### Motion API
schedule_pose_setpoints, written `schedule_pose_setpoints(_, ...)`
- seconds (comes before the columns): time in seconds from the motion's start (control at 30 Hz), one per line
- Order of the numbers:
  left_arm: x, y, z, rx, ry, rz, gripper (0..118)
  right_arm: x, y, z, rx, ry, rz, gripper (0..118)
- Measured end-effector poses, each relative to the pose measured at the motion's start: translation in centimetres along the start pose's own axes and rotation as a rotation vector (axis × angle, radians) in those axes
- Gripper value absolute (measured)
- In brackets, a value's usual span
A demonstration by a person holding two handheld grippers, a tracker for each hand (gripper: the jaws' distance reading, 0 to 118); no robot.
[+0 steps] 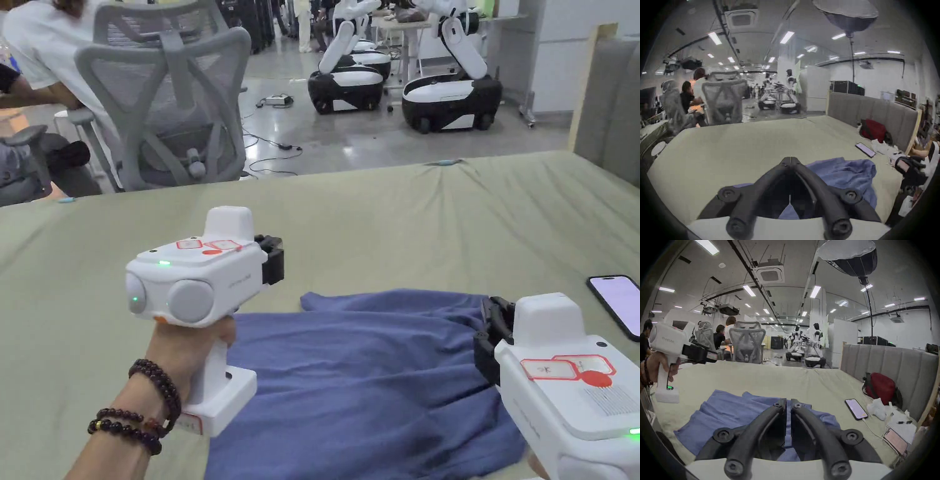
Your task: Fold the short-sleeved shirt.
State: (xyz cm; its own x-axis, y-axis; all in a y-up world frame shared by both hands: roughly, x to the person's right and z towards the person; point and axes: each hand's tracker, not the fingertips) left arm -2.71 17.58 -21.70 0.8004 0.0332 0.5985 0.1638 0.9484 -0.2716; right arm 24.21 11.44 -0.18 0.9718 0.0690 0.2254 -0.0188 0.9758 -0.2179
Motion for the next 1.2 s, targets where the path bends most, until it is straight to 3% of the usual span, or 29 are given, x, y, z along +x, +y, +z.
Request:
schedule_pose_setpoints(0.17, -3.1, -0.9, -2.2, -0.08, 0.069, -0.042, 2, -0.9, 0.1, -1.1, 0.014, 0.022, -0.008, 7)
schedule_pose_setpoints(0.23, -4.6, -2.3, -5.2, -0.136, 0.076, -0.039, 48, -0.9, -0.1, -1.8, 0.008, 0.025, -0.003, 7)
schedule_pose_setpoints(0.3, -6.2, -3.9, -8.8, -0.24, 0.11, -0.003, 114, -0.9, -0.2, -2.6, -0.005, 0.02, 0.004, 7)
schedule_pose_setpoints(0.33, -6.8, -4.8, -10.4, -0.29, 0.12, -0.001, 118, -0.9, -0.3, -2.9, -0.011, 0.014, 0.008, 7)
schedule_pose_setpoints(0.4, -7.7, -6.4, -12.5, -0.332, 0.092, -0.042, 104, -0.6, -0.6, -3.4, -0.018, 0.008, 0.012, 7)
schedule_pose_setpoints(0.53, -8.8, -9.2, -15.4, -0.46, 0.142, -0.105, 105, -0.4, -1.4, -4.5, -0.034, -0.008, 0.029, 7)
schedule_pose_setpoints(0.67, -9.6, -10.9, -16.5, -0.512, 0.117, -0.021, 104, -0.3, -2.2, -5.2, -0.057, -0.012, 0.029, 7)
schedule_pose_setpoints(0.7, -9.8, -10.9, -16.5, -0.505, 0.123, -0.024, 91, -0.2, -2.4, -5.3, -0.062, -0.015, 0.028, 7)
schedule_pose_setpoints(0.73, -9.7, -10.4, -16.4, -0.501, 0.124, -0.015, 66, -0.2, -2.6, -5.4, -0.071, -0.019, 0.028, 7)
schedule_pose_setpoints(0.77, -9.7, -9.8, -16.1, -0.484, 0.108, -0.003, 24, -0.1, -2.8, -5.5, -0.08, -0.024, 0.031, 7)
schedule_pose_setpoints(0.8, -9.6, -9.2, -15.7, -0.438, 0.08, 0.016, 1, -0.1, -2.9, -5.5, -0.087, -0.032, 0.033, 7)
schedule_pose_setpoints(0.87, -8.8, -8.5, -15.4, -0.431, 0.042, 0.036, 1, 0.1, -3.0, -5.4, -0.095, -0.052, 0.023, 7)
schedule_pose_setpoints(0.97, -7.1, -8.5, -15.4, -0.447, 0.063, -0.109, 1, 1.0, -2.9, -4.9, -0.109, -0.055, -0.004, 7)
schedule_pose_setpoints(1.03, -6.7, -8.1, -15.0, -0.446, 0.069, -0.089, 1, 2.3, -2.9, -4.6, -0.109, -0.08, -0.041, 9)
schedule_pose_setpoints(1.07, -6.7, -7.8, -14.7, -0.431, 0.062, -0.074, 1, 3.4, -2.9, -4.6, -0.127, -0.115, -0.087, 15)
schedule_pose_setpoints(1.1, -6.8, -7.5, -14.4, -0.413, 0.057, -0.049, 1, 4.7, -3.0, -5.0, -0.177, -0.134, -0.142, 35)
schedule_pose_setpoints(1.2, -6.7, -6.4, -13.5, -0.38, 0.059, -0.025, 1, 8.1, -4.0, -6.5, -0.291, -0.152, -0.229, 118)
